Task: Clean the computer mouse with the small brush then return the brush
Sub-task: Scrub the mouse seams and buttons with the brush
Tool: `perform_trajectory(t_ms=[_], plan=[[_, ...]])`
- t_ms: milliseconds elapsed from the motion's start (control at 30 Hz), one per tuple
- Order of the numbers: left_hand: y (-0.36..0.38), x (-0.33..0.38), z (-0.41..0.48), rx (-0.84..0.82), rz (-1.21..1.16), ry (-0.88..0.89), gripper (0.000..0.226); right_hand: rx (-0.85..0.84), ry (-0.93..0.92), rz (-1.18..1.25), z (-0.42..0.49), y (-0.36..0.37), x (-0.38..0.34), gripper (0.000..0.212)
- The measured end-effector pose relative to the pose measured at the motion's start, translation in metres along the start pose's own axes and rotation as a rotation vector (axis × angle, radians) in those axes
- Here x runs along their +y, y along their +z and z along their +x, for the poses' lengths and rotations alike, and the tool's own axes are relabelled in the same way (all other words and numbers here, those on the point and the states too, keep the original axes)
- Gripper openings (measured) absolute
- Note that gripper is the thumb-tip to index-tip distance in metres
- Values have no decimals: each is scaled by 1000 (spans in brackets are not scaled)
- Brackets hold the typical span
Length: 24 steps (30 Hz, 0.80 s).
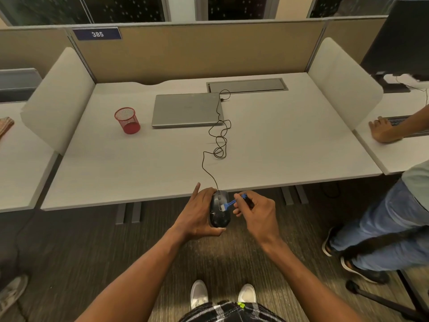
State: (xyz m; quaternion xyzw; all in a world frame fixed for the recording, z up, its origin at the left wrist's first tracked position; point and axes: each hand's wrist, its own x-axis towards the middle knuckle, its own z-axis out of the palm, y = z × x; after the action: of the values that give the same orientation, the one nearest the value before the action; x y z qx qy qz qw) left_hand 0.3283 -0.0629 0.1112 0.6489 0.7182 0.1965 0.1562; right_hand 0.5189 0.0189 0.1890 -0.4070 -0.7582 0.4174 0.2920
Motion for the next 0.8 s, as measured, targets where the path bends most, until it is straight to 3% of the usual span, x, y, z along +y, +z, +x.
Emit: perform_trajectory(t_ms=[533,800], plan=[[1,3,-1,38,-10,17,117,27,-47,33,0,5,-7,14],[1,2,-1,18,-14,2,118,-92,-95,-39,-6,5,-5,14]])
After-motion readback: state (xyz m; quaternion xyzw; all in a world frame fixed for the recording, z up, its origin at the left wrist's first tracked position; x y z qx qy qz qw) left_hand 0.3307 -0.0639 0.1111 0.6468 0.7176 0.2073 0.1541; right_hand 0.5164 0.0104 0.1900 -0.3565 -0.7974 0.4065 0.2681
